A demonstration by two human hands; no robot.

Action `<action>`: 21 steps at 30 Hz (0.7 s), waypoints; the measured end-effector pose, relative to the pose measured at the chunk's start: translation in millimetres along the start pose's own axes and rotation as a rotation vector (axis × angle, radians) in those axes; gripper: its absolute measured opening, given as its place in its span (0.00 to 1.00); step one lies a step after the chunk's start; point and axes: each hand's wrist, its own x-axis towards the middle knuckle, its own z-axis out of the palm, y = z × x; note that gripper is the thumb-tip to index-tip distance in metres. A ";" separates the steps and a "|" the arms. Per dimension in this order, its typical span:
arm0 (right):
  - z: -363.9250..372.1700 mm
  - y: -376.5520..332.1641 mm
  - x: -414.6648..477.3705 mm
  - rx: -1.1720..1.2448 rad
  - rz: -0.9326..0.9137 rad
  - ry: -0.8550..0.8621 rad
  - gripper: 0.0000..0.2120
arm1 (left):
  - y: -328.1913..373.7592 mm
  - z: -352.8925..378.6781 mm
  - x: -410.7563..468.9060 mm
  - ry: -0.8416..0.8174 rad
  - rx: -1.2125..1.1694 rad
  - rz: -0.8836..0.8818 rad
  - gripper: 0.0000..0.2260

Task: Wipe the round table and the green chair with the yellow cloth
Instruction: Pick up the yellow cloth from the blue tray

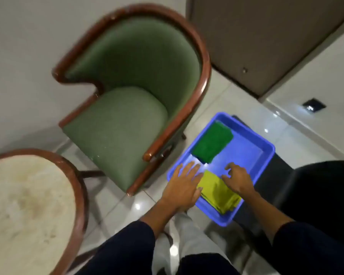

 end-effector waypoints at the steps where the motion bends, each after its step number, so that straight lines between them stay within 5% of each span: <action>1: 12.8 11.2 7.8 -0.008 0.065 -0.083 0.15 | -0.1 24.1 3.9 -0.111 -0.054 -0.050 0.23; 3: 35.5 21.6 24.1 -0.082 0.125 -0.183 0.17 | 0.3 65.4 6.3 -0.269 -0.152 -0.104 0.24; 7: 63.6 32.1 30.1 -0.218 0.128 -0.197 0.26 | 3.0 107.9 -3.6 -0.310 -0.211 -0.188 0.23; 10: 72.2 41.1 37.6 -0.201 0.119 -0.261 0.21 | 6.2 118.9 -5.1 -0.323 -0.295 -0.215 0.23; 13: 70.1 29.6 38.6 -0.158 -0.081 -0.372 0.09 | -5.1 107.8 -1.3 -0.275 -0.357 -0.204 0.27; 17: 61.1 -6.0 12.8 -0.163 -0.373 -0.443 0.08 | -17.7 83.8 -8.0 -0.179 -0.294 -0.160 0.37; 21: 53.0 -56.2 -4.9 -0.187 -0.404 -0.488 0.07 | -53.3 61.5 -34.9 -0.116 -0.321 -0.207 0.16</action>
